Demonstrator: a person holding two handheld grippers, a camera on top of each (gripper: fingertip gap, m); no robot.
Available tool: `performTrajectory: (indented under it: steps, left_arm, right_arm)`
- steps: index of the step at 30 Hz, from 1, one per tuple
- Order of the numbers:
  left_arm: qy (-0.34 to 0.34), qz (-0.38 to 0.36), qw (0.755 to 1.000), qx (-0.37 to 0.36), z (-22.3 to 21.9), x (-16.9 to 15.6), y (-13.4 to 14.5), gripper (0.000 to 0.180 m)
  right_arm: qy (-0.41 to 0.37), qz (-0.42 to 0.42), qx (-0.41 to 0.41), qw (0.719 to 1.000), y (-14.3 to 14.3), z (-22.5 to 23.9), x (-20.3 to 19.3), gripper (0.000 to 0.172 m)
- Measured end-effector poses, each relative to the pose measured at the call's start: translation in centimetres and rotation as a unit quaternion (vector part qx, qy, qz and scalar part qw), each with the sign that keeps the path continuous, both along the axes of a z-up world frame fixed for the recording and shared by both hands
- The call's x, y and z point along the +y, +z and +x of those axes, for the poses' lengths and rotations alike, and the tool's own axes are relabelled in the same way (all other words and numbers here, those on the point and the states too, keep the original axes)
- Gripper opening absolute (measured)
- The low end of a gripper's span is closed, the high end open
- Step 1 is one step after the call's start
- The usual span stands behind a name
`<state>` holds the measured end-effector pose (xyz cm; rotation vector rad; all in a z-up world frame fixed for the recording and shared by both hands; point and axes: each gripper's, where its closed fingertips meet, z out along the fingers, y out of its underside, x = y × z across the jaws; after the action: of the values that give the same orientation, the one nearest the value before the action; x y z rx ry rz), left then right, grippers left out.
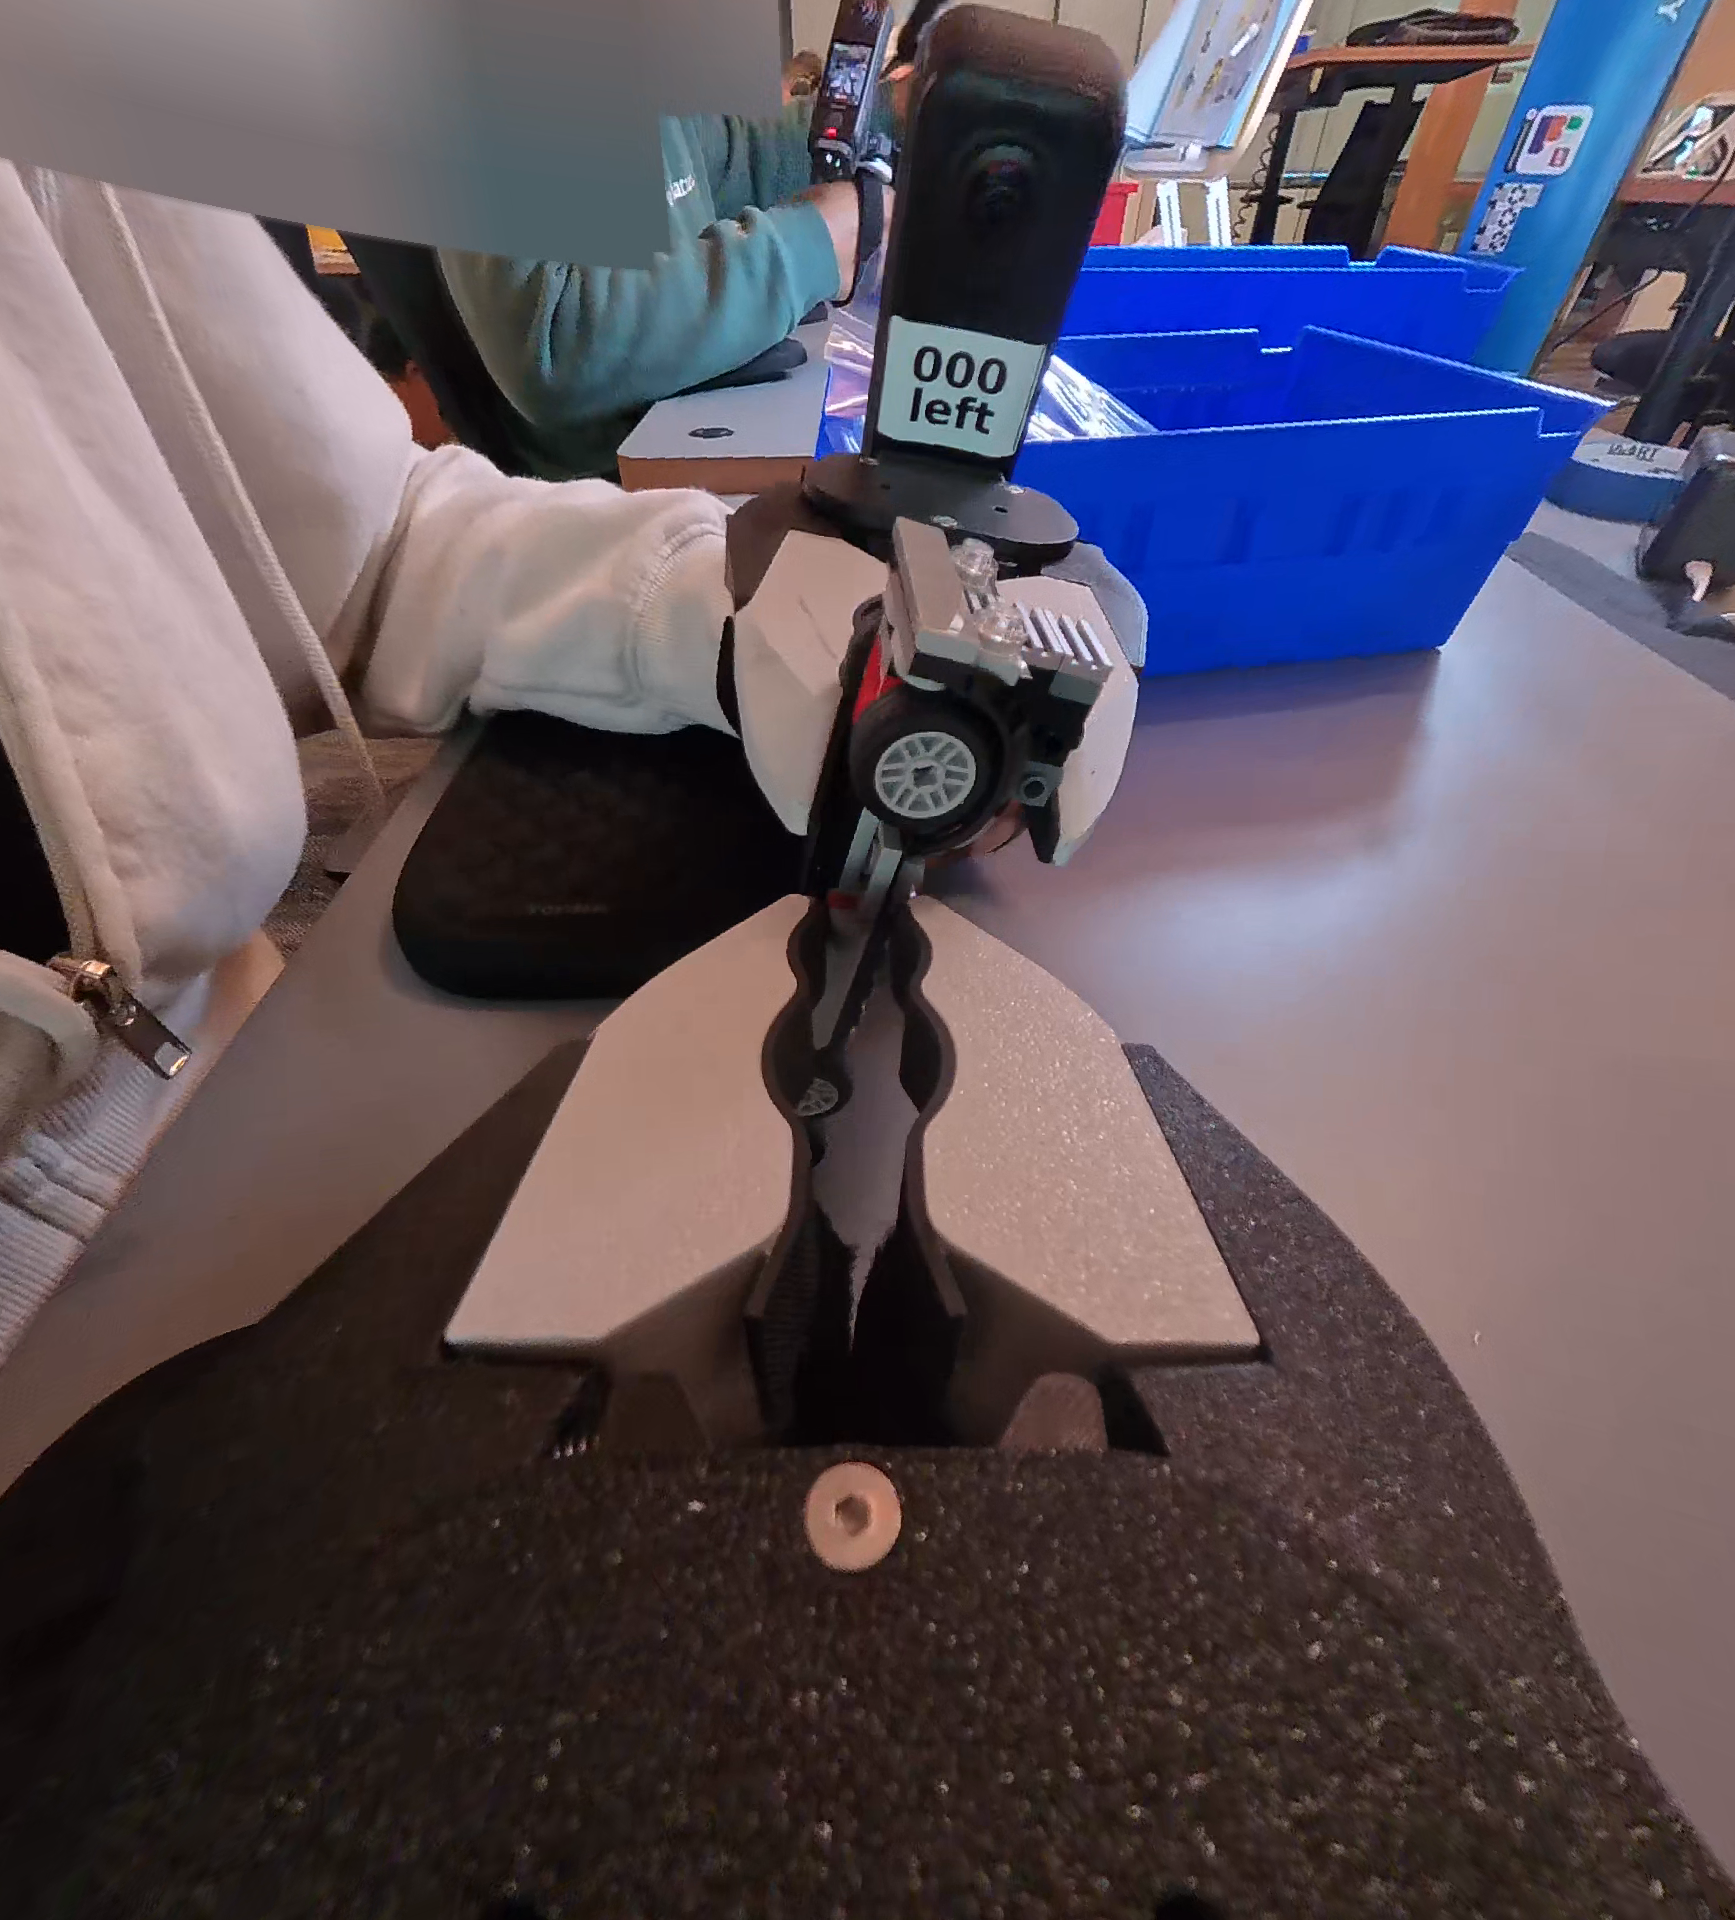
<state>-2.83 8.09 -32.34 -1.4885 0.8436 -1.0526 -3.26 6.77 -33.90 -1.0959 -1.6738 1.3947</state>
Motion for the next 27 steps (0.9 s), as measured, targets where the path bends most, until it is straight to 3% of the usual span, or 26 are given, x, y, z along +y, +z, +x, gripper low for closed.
performTrajectory:
  steps: [10, 19, 24, 27]
  left_arm:
    - [-0.008, -0.022, 1.0, 0.004, -0.2, -0.2, -0.3, 0.038]
    - [-0.019, 0.002, 1.0, 0.022, -0.2, -0.8, -0.2, 0.037]
    - [-0.022, 0.058, 0.998, 0.032, -0.1, -1.4, 0.1, 0.036]
    - [-0.023, 0.137, 0.989, 0.046, 0.1, -2.0, 0.4, 0.036]
  right_arm:
    - [0.009, -0.023, -0.004, 1.0, 0.0, 0.1, 0.0, 0.011]
    - [0.032, -0.072, -0.008, 0.997, 0.3, 0.3, -0.3, 0.011]
    - [0.037, -0.101, -0.009, 0.994, 0.5, 0.3, -0.4, 0.011]
    - [0.031, -0.026, 0.011, 0.999, 0.5, 0.5, -1.1, 0.012]
